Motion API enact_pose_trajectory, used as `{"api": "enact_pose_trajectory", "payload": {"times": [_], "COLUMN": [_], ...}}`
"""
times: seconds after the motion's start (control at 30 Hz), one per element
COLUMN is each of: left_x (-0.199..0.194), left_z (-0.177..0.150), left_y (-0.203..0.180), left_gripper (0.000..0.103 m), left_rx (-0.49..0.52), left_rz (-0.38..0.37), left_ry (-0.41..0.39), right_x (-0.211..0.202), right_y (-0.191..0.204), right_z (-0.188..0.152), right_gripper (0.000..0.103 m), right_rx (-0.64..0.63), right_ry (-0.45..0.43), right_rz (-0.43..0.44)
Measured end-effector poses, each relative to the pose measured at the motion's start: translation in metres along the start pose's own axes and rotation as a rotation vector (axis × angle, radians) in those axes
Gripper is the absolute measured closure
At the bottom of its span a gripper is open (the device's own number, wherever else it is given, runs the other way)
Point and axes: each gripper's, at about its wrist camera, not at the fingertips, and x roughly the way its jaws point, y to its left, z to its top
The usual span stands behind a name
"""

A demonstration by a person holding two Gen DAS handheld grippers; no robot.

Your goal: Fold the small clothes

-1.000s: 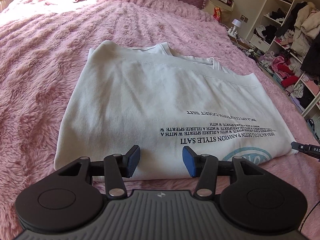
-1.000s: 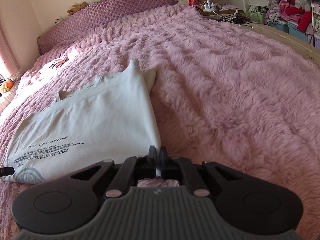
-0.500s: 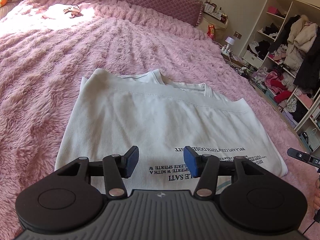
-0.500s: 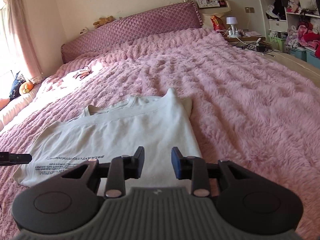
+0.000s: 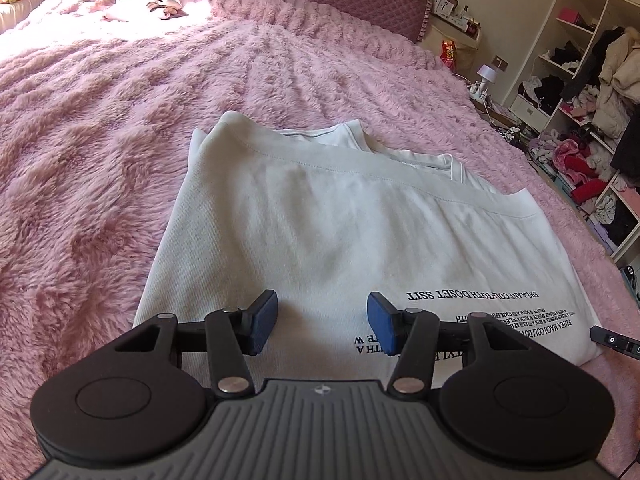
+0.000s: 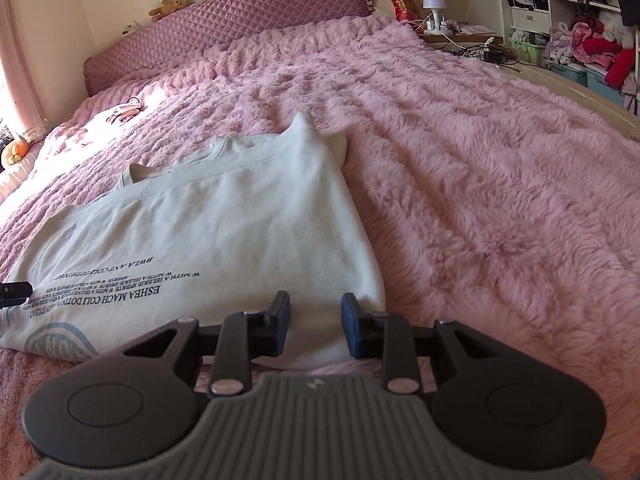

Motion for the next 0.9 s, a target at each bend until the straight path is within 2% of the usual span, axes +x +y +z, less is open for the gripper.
{"api": "enact_pose_trajectory", "payload": {"times": [0.07, 0.2, 0.27, 0.4, 0.47, 0.6, 0.73, 0.9], "left_x": [-0.001, -0.008, -0.013, -0.020, -0.024, -0.030, -0.021, 0.003], "left_z": [0.004, 0.013, 0.017, 0.026, 0.031, 0.042, 0.052, 0.058], "left_y": [0.000, 0.001, 0.003, 0.012, 0.020, 0.050, 0.080, 0.117], "left_gripper": [0.042, 0.042, 0.042, 0.038, 0.036, 0.034, 0.034, 0.034], "left_rx": [0.001, -0.002, -0.003, -0.005, -0.016, -0.086, -0.144, -0.295], "left_rz": [-0.003, -0.013, -0.010, 0.011, 0.020, 0.010, 0.034, -0.057], "left_ry": [0.008, 0.007, 0.000, 0.007, 0.007, -0.025, -0.029, -0.001], "right_x": [-0.009, -0.028, -0.034, -0.042, -0.044, -0.040, -0.032, -0.026], "right_y": [0.008, 0.041, 0.064, 0.127, 0.155, 0.221, 0.281, 0.341], "right_z": [0.003, 0.008, 0.010, 0.007, 0.002, -0.019, -0.048, -0.091], "right_gripper": [0.077, 0.077, 0.068, 0.061, 0.046, 0.045, 0.045, 0.045], "right_rx": [0.000, -0.018, -0.048, -0.111, -0.130, -0.266, -0.417, -0.735], "right_ry": [-0.021, -0.055, -0.063, -0.091, -0.096, -0.106, -0.085, -0.172], "right_rz": [-0.004, 0.063, 0.107, 0.225, 0.273, 0.310, 0.332, 0.300]}}
